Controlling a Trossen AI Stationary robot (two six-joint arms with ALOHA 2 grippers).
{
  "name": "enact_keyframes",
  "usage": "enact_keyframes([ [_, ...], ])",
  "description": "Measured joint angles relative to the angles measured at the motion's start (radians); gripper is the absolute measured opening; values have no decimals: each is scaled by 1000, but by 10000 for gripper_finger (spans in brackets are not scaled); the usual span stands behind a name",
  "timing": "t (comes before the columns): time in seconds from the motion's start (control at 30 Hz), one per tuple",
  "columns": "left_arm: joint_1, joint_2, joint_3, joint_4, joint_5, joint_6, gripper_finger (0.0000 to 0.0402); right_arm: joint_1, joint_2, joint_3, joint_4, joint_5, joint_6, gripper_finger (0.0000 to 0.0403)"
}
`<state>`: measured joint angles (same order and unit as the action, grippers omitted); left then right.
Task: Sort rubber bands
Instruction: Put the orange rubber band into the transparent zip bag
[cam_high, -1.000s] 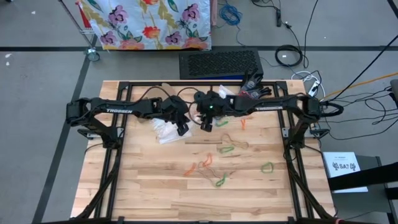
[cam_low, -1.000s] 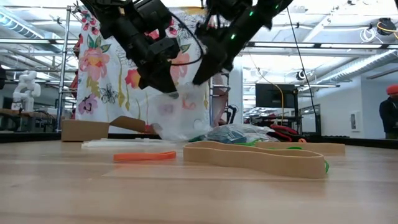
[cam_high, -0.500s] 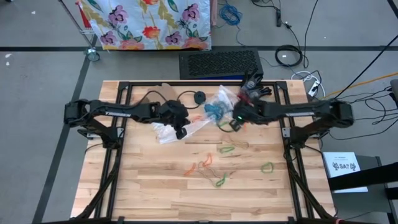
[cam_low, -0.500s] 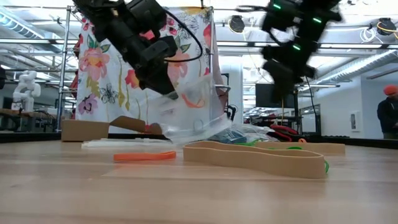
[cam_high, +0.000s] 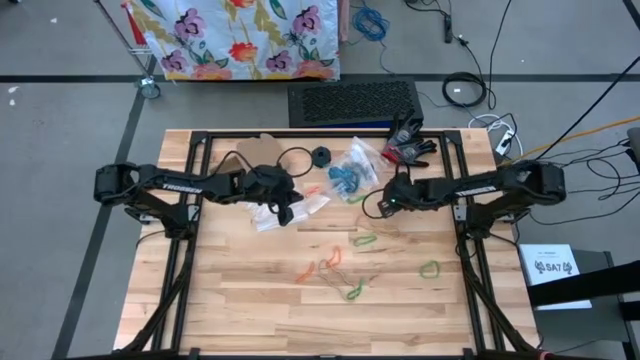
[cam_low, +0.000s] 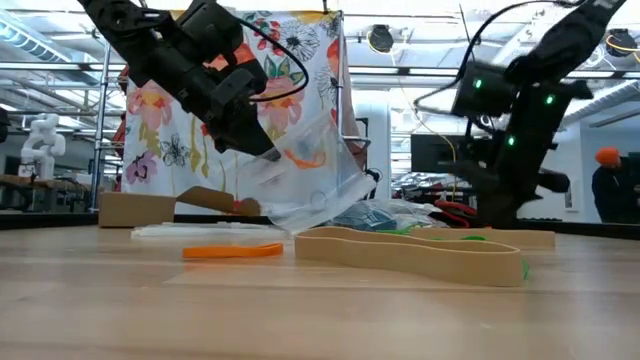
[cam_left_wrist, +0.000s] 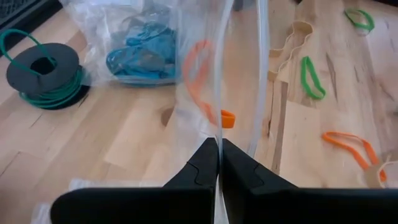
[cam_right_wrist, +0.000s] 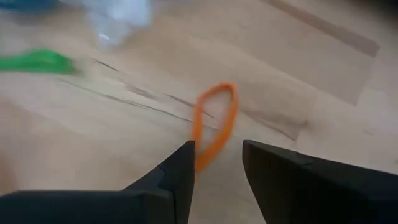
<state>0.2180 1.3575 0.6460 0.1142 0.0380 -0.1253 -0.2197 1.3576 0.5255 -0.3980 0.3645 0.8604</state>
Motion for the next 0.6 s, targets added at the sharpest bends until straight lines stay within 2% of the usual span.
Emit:
enact_keyframes([
  [0.13,0,-2,0,16,12,-1,12,-39,77,5,71,-36,-27,108],
  [0.3,-1,-3,1,15,14,-25,12,-41,101,12,148,-64,-136,14],
  [0.47,-3,-3,1,10,22,-26,12,14,7,88,158,-113,-226,3],
  [0.6,-2,-3,1,11,89,-61,12,80,-34,184,229,-96,-426,2],
])
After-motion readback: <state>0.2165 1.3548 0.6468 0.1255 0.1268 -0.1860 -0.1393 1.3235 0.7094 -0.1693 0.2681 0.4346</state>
